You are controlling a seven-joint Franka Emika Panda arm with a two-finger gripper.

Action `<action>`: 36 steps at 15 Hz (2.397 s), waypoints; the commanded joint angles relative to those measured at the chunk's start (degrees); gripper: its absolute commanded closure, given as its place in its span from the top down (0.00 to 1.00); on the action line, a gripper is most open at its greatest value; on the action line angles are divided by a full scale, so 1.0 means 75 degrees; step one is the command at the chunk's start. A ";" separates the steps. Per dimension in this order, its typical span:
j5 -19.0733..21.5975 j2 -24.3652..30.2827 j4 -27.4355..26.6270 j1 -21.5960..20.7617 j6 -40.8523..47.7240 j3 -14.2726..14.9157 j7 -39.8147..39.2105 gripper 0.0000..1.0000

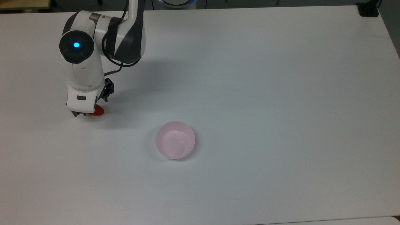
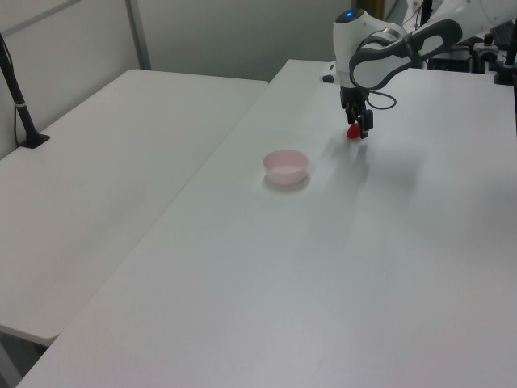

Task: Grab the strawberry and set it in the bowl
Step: 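Close the gripper around the red strawberry, then lift the strawberry and carry it over the pink bowl, lowering inside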

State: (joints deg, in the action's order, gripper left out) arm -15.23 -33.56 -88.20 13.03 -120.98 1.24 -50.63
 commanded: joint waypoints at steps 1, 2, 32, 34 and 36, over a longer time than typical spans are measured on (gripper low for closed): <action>-0.0220 -0.0002 0.0076 -0.0014 -0.0065 -0.0013 -0.0245 0.48; -0.0220 -0.0002 0.0065 -0.0014 -0.0064 -0.0013 -0.0245 0.40; 0.1269 0.0233 0.0346 -0.1713 -0.1517 -0.0622 0.7056 0.33; 0.1269 0.0140 0.0346 -0.1772 -0.1529 -0.0622 0.7068 0.35; 0.1257 -0.0001 0.0346 -0.1807 -0.1529 -0.0622 0.7067 0.36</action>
State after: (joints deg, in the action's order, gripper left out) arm -6.34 -32.61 -85.42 0.55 -131.41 -3.89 1.37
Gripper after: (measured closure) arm 0.546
